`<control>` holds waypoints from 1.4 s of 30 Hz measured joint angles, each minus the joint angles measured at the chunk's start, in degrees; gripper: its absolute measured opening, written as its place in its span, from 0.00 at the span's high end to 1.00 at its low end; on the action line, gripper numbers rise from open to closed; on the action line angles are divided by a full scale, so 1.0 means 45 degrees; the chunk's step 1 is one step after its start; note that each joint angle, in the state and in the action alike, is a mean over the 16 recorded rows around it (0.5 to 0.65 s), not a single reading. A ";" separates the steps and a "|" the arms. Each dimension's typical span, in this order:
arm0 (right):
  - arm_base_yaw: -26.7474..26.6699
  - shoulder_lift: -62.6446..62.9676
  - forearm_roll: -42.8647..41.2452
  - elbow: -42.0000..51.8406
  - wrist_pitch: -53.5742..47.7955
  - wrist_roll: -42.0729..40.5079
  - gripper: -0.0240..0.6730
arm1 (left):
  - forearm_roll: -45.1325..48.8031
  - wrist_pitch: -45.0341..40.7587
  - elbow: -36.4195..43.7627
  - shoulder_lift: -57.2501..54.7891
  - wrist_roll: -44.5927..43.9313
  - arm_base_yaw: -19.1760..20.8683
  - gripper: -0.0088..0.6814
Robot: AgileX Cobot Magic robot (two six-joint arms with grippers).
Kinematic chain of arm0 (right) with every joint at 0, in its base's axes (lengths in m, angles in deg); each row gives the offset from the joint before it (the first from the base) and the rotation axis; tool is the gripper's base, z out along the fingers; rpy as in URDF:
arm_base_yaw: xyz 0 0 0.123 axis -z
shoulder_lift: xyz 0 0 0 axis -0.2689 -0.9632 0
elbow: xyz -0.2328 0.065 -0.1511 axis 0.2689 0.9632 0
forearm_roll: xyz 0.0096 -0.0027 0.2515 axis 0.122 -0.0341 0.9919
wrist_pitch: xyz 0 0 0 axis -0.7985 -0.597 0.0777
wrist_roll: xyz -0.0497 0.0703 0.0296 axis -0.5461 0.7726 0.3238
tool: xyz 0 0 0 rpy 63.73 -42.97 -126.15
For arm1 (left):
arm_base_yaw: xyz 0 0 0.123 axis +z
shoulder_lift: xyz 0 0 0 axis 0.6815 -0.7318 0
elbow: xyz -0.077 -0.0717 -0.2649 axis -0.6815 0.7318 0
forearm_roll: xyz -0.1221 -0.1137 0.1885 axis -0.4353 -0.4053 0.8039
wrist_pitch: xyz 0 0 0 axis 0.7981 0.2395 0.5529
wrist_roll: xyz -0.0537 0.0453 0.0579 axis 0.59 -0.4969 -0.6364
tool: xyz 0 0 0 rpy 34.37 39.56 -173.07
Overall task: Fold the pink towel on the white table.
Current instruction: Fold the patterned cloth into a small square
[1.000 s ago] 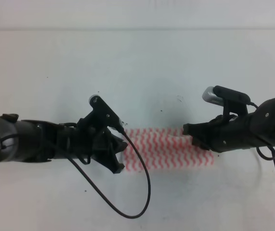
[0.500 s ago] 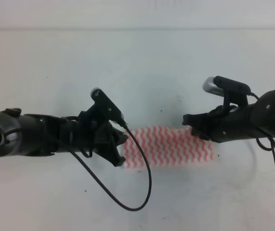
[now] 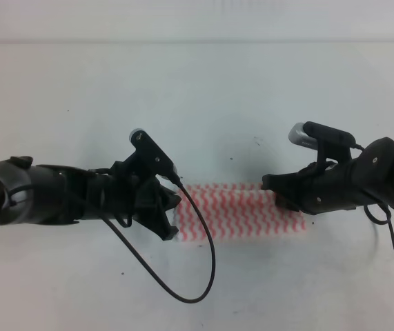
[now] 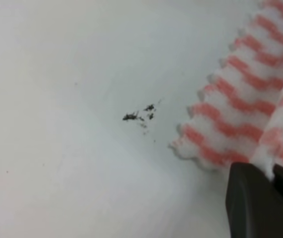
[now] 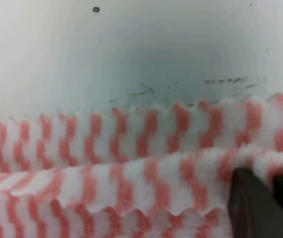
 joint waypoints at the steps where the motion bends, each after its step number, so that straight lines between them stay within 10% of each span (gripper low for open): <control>1: 0.0000 -0.0010 0.0000 0.0000 0.0003 0.0000 0.99 | 0.0000 0.0009 0.0000 0.0000 0.0000 0.0000 0.99; 31: 0.0000 -0.0018 0.0001 0.0002 0.0017 0.0000 0.99 | 0.0125 0.0115 -0.0003 -0.0019 -0.0042 0.0001 0.99; 42: 0.0001 -0.0009 0.0001 0.0002 0.0004 0.0000 0.99 | 0.0251 0.0381 -0.0191 -0.0038 -0.0101 0.0002 0.84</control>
